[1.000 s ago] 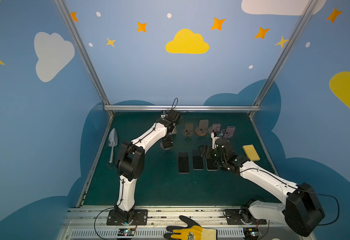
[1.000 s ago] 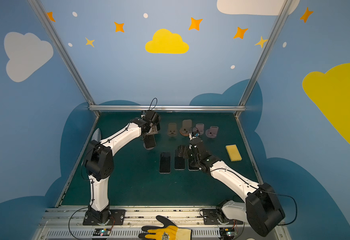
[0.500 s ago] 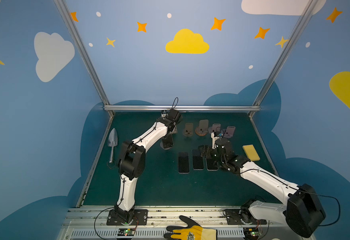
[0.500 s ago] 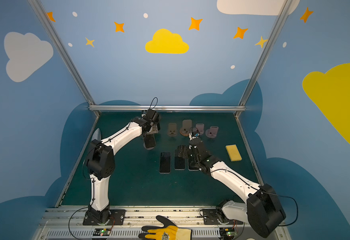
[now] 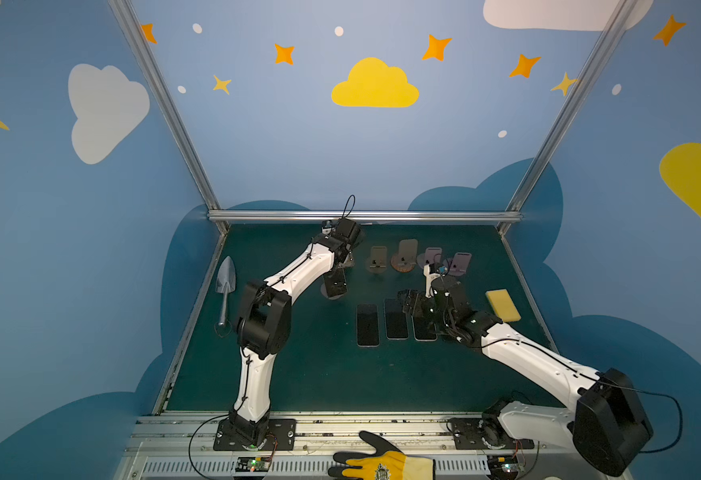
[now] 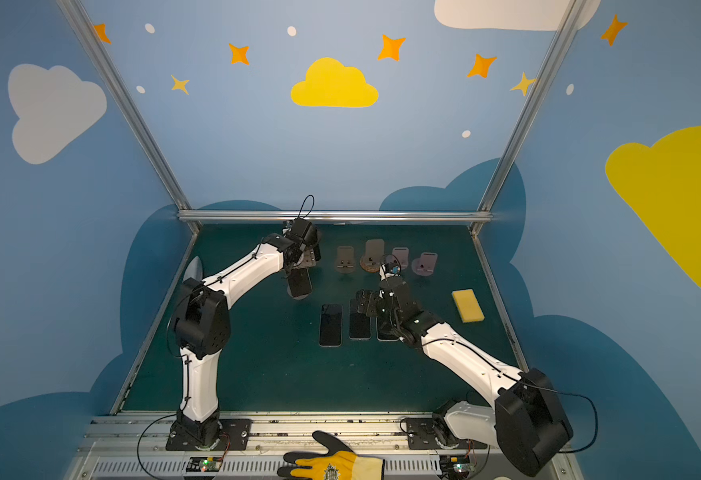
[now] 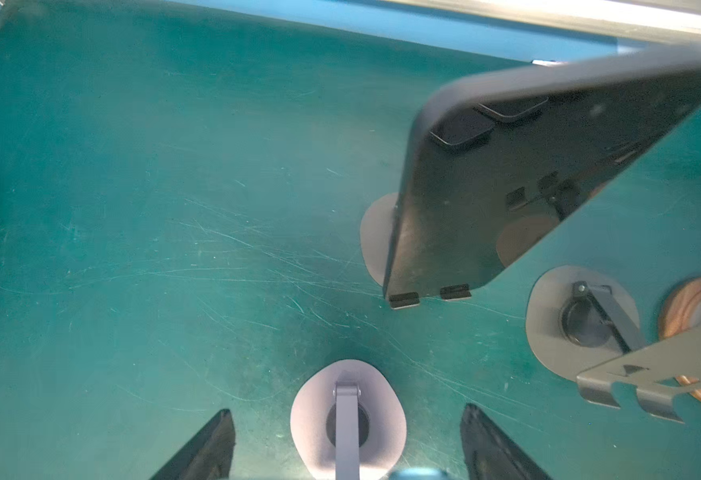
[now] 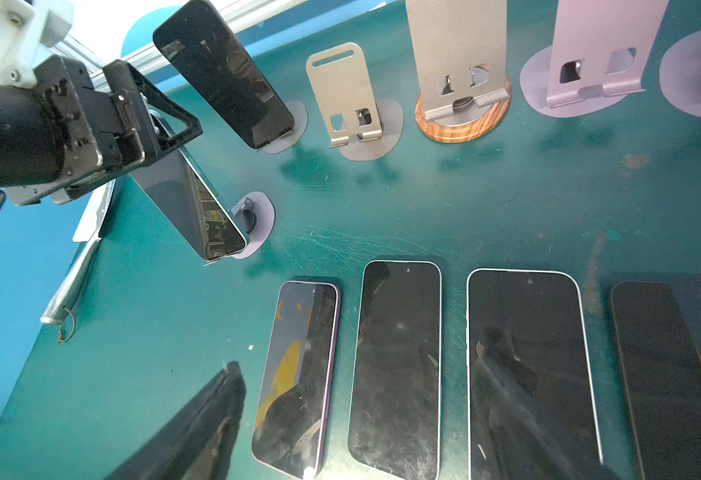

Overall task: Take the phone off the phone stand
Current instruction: 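Lower and close the left gripper on the light-blue-edged phone's top edge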

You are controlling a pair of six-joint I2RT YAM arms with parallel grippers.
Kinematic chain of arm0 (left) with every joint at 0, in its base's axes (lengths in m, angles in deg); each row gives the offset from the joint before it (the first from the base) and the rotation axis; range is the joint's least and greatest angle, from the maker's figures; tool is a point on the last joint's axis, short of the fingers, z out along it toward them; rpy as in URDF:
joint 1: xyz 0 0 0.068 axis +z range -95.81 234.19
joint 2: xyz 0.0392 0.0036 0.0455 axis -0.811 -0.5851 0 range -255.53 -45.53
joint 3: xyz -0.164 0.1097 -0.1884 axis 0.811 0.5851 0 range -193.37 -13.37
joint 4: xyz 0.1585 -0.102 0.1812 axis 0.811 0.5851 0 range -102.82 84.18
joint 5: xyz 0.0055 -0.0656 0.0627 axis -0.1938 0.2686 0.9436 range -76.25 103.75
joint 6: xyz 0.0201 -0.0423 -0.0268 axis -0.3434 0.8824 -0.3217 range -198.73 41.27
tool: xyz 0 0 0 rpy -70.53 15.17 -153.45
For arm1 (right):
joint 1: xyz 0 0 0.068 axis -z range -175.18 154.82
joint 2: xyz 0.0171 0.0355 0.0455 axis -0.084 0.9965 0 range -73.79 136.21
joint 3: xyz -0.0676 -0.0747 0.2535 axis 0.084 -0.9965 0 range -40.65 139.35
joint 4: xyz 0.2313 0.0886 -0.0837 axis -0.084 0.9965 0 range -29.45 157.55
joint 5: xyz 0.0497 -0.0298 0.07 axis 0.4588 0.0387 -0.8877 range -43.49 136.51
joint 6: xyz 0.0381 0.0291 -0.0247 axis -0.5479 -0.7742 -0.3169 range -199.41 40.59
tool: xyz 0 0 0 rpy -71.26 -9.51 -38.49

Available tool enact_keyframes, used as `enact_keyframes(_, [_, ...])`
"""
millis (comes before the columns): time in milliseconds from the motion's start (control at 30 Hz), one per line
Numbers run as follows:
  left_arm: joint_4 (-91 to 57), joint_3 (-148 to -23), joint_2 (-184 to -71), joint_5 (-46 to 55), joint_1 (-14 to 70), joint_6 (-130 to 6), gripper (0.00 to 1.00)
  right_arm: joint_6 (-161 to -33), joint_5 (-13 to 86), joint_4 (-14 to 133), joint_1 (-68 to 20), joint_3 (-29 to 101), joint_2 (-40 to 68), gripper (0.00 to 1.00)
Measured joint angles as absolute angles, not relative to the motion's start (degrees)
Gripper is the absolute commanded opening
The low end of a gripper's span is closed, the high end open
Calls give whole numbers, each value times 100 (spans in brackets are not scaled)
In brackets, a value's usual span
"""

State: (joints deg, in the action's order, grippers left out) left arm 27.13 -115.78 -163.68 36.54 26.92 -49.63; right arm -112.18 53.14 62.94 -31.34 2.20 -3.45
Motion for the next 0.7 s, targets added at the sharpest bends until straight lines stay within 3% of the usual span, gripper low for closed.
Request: enact_keyframes(700, [2533,-11298,-16204,3691,2588,-5055,68,-11269,5312,6294,-3134,217,-434,85])
